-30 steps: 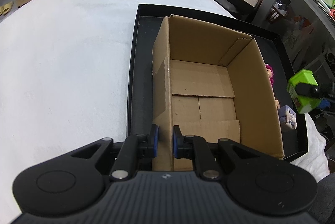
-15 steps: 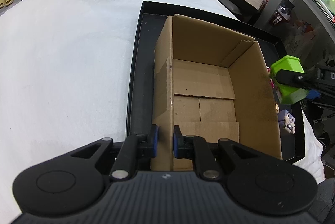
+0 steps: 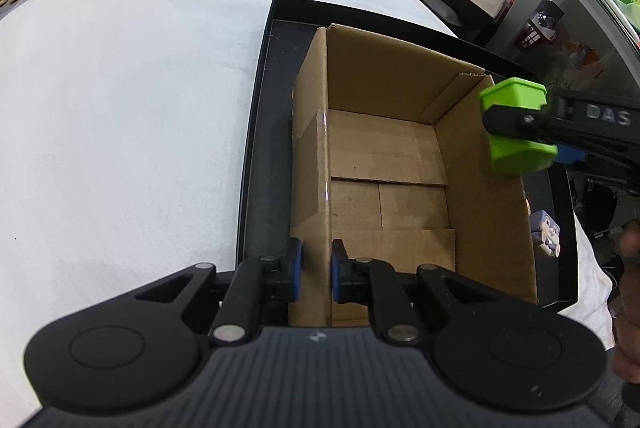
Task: Organize rigid objects
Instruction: 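Lift the green cube with the right tool and carry it over the box, then open the right tool to drop the green cube into the box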
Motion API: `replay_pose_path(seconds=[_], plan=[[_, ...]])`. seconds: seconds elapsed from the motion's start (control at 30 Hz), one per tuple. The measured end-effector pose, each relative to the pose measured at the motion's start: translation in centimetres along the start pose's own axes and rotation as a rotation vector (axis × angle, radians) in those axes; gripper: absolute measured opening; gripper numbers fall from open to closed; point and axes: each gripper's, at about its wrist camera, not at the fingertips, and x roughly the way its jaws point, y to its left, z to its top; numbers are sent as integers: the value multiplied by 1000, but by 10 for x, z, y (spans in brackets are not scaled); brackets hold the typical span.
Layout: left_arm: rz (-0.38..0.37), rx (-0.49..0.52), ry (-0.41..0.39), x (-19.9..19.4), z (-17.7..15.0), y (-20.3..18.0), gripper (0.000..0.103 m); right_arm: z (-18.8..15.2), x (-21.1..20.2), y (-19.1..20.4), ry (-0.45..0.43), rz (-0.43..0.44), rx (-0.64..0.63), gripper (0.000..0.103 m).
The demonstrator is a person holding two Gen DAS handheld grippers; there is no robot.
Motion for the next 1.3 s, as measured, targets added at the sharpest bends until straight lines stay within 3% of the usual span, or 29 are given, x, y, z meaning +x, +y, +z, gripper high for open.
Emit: replay_pose_path(seconds=[0.1,0.47,0.83,0.9,0.97,1.3], plan=[[-1,-2,1,0,0,1,14,2,5,8,-17,-37,-24,47],[-15,3,-3,1,1,1,14,11,8,27,-42,2,-41,47],[-23,13,-13,1,3,2,14,11,34,43,24,47,-29,47],[-22,13,-14,0,2,1,14,12,35,46,19,77,-19,52],[-20,13,-14,0,2,1,14,14,35,46,19,100,-10,58],[-10,7,-12,1,4,0,14,9,13,28,20,112,22,58]])
